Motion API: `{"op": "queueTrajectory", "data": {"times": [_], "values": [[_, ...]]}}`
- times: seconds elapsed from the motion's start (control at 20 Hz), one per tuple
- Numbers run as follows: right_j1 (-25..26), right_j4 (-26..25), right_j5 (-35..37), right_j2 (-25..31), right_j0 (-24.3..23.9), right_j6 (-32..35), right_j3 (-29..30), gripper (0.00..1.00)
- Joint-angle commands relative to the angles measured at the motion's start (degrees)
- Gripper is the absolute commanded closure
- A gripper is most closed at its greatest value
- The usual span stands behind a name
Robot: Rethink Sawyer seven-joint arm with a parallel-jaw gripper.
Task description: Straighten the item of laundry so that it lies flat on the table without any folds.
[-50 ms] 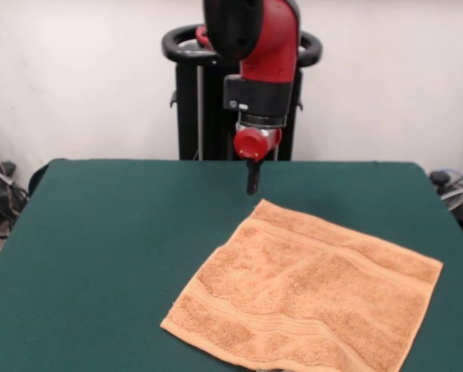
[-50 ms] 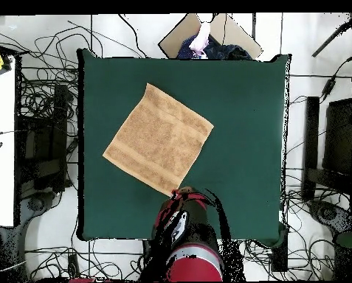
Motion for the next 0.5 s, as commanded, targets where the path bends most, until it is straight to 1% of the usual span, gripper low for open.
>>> {"op": "queueTrajectory", "data": {"times": [0.05, 0.25, 0.4, 0.5], "values": [[2.7, 2.8, -3.2, -0.2, 1.9, 7.0, -6.1, 1.00], [2.6, 3.4, -3.1, -1.6, 3.9, 7.2, -6.6, 1.00], [2.6, 3.6, -2.5, -1.5, 4.1, 7.4, -6.6, 1.00], [3.4, 4.5, -3.0, -3.6, 6.1, 8.0, -7.2, 1.00]]}}
